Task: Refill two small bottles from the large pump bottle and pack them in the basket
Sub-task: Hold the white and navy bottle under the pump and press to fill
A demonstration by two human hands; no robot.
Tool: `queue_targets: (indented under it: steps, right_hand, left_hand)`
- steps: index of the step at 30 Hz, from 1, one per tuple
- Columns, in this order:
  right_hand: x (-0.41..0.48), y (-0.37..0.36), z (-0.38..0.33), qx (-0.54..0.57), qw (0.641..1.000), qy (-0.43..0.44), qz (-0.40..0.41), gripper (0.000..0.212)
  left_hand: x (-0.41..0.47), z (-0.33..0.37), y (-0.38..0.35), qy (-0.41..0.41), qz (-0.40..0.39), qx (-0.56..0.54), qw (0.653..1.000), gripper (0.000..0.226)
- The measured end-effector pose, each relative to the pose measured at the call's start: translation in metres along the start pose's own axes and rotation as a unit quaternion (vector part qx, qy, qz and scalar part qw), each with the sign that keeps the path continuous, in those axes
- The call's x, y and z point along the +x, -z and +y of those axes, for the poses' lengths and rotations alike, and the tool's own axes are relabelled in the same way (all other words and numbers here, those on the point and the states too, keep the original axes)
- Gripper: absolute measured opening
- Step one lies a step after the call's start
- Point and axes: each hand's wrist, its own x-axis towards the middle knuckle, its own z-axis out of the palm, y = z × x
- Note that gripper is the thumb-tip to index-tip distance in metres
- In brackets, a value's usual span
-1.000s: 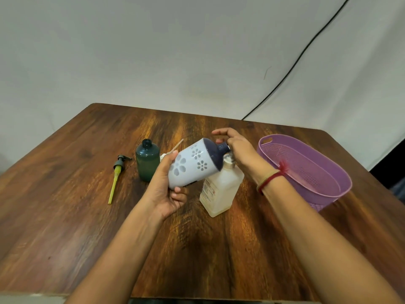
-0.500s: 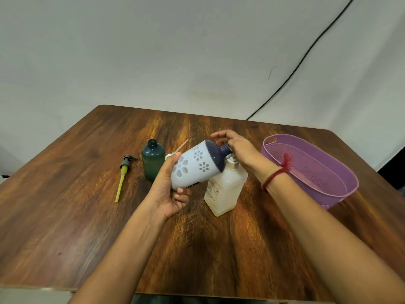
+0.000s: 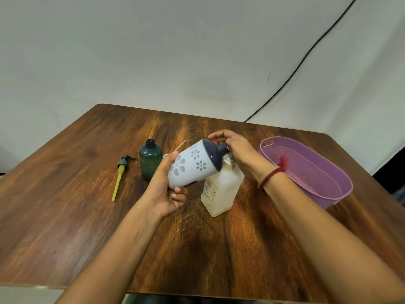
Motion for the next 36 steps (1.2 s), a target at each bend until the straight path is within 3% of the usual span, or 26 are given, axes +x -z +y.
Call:
queue_targets:
  steps: [15, 20, 27, 36]
  right_hand:
    - [0.000, 0.002, -0.002, -0.014, 1.000, 0.005, -0.013, 0.036]
    - [-0.003, -0.005, 0.009, 0.009, 1.000, 0.015, 0.019, 0.035]
    - [-0.004, -0.002, -0.007, -0.037, 0.999, -0.017, -0.002, 0.032]
    - [-0.005, -0.004, -0.007, -0.039, 0.999, -0.023, 0.028, 0.036]
  left_hand:
    - [-0.001, 0.003, 0.000, 0.005, -0.011, -0.010, 1.000, 0.038]
    - [0.001, 0.002, 0.004, 0.003, 0.001, 0.006, 1.000, 0.037]
    - [-0.003, 0.004, 0.001, 0.001, -0.011, 0.000, 1.000, 0.034]
    - [-0.003, 0.004, 0.002, -0.002, -0.013, 0.013, 1.000, 0.038]
